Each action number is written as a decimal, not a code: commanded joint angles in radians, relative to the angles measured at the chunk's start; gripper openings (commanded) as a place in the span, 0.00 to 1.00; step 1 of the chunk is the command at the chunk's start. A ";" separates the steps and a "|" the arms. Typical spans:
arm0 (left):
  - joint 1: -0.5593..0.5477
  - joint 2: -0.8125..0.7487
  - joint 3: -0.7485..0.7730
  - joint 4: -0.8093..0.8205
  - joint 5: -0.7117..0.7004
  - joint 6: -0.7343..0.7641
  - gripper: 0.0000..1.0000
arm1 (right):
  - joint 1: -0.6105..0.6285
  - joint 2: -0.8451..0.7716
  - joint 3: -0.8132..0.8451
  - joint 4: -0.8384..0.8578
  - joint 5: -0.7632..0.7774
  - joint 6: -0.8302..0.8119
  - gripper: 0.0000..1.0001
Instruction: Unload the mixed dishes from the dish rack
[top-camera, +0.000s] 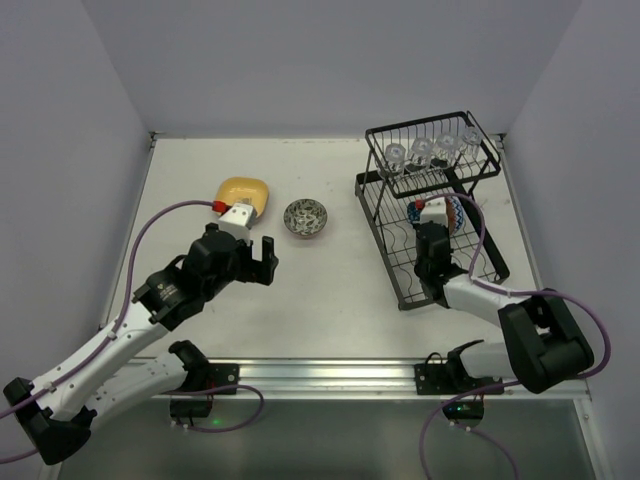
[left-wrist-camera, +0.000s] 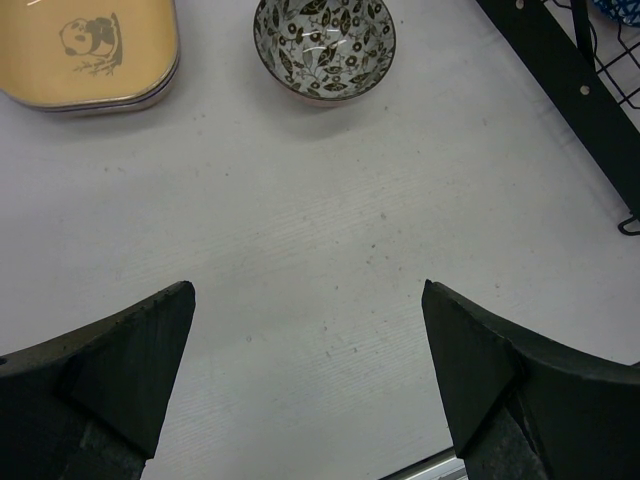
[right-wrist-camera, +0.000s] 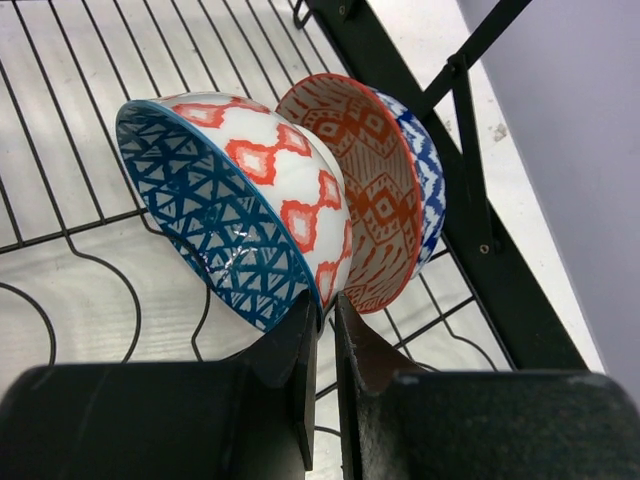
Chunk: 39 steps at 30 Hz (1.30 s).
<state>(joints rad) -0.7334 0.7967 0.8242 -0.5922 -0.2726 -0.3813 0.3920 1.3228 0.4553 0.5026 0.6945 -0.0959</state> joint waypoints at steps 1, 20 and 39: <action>0.000 -0.019 -0.003 0.038 0.004 0.024 1.00 | 0.007 -0.030 -0.032 0.224 0.106 -0.036 0.00; 0.002 -0.021 -0.003 0.040 -0.004 0.022 1.00 | 0.033 -0.060 -0.040 0.266 0.106 -0.075 0.00; 0.002 -0.028 0.000 0.038 -0.020 0.013 1.00 | 0.033 -0.388 0.039 -0.347 -0.110 0.321 0.00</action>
<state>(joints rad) -0.7334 0.7822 0.8223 -0.5919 -0.2752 -0.3817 0.4210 0.9848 0.4164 0.2348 0.6300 0.1078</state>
